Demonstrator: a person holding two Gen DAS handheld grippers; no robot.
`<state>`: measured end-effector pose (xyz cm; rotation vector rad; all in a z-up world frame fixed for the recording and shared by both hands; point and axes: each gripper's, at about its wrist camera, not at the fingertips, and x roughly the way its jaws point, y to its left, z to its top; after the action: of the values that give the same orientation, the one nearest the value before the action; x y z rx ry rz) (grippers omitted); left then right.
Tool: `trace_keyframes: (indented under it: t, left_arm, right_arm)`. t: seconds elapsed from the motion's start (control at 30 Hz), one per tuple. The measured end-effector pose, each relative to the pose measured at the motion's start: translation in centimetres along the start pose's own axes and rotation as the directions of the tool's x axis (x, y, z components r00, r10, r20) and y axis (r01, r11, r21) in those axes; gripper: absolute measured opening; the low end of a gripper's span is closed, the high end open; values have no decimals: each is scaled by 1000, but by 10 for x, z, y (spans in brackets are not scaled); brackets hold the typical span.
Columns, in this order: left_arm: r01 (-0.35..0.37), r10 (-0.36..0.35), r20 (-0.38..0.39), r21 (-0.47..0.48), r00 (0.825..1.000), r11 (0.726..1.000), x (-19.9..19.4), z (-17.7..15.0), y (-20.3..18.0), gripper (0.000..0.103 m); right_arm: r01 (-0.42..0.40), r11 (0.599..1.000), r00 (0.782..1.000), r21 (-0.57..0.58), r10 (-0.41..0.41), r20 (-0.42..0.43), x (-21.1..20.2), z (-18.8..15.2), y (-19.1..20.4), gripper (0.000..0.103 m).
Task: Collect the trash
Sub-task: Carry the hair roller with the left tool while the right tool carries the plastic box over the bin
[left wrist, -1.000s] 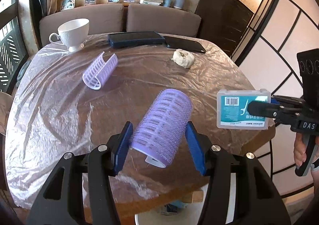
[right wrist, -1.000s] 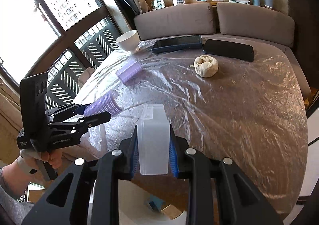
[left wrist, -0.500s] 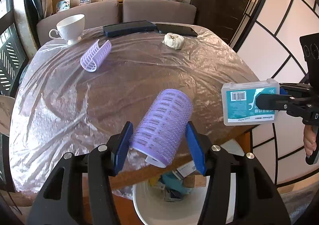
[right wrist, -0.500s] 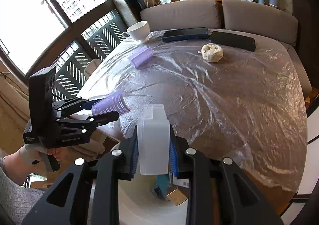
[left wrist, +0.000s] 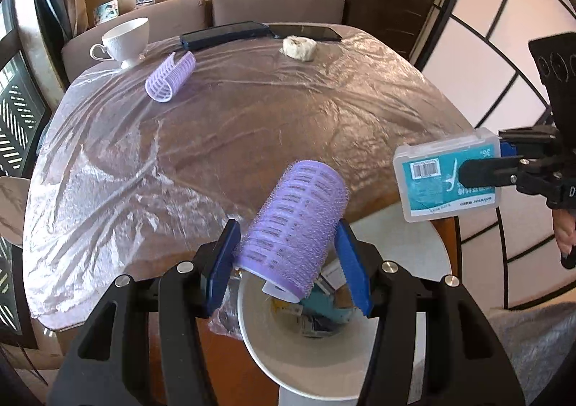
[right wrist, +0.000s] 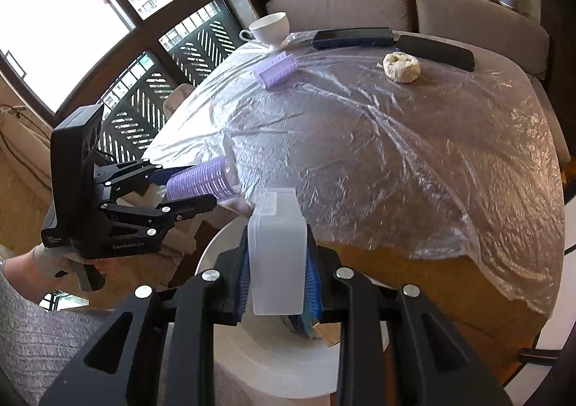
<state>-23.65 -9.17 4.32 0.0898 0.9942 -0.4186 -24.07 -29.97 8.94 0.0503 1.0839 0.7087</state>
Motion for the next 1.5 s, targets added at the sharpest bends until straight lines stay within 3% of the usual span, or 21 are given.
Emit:
trace_keyframes:
  t: [0.57,1.5]
  left_arm:
    - [27,-16,-113,95,993,995,20,-35,-21,55]
    - [-14,56,-230,184,972,983,85,-65,-26,55]
  right_arm:
    - [6,1000,992,1,-6,-126,26,-40,6,26]
    - [74,996,962,-52,-85,-260,89,-72,-11,26]
